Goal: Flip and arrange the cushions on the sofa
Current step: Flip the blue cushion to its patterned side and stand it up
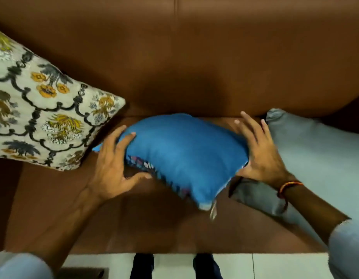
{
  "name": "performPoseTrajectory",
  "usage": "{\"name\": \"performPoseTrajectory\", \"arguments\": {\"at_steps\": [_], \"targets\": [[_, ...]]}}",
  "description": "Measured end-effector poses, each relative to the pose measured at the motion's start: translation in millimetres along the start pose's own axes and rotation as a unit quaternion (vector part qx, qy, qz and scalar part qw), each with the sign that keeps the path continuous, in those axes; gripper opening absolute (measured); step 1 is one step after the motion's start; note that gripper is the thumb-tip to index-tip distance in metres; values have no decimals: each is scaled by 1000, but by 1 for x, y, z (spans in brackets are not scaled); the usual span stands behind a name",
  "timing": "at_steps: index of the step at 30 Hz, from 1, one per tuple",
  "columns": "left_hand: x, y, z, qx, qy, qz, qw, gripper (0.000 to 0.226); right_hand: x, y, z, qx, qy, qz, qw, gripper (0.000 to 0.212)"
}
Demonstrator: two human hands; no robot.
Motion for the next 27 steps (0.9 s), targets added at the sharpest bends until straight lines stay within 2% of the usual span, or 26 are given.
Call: {"name": "performPoseTrajectory", "arguments": {"at_steps": [2, 5, 7, 9, 11, 13, 16, 18, 21, 24, 27], "targets": [[0, 28, -9, 23, 43, 14, 999, 124, 8, 22, -25, -73, 42, 28, 996, 115], [8, 61, -3, 151, -15, -12, 988, 120, 17, 42, -44, -165, 108, 27, 980, 96], [32, 75, -8, 155, -26, -68, 985, 116, 37, 66, -45, -163, 133, -16, 978, 97], [60, 84, -14, 125, -9, -113, 986, 113, 59, 94, -43, -134, 155, -49, 978, 96], [78, 90, -11, 125, 1, -128, 984, 111, 71, 122, -34, -103, 161, -53, 980, 93], [83, 98, -1, 156, -2, -111, 982, 113, 72, 145, -26, -78, 157, -47, 983, 91], [72, 113, 19, 186, 51, -52, 980, 114, 54, 172, -29, -98, 153, -3, 983, 87], [63, 122, 27, 189, 98, -16, 977, 116, 40, 179, -35, -113, 140, 34, 983, 86], [55, 120, 35, 172, 132, -19, 976, 123, 27, 178, -39, -114, 135, 50, 983, 94], [62, 102, 28, 155, 166, -81, 971, 117, 29, 169, -41, -125, 141, 57, 980, 105], [71, 82, -15, 80, 198, -208, 955, 90, 41, 147, -53, -137, 126, 48, 981, 112]]}}
Point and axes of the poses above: each hand's wrist, its own y-axis towards the middle knuckle, its own x-axis out of the back of the hand, z = x × y, the point moved 10 cm from there along y, towards the middle knuckle, and after that the axes turned 4 degrees about -y, right-handed, at the moved point
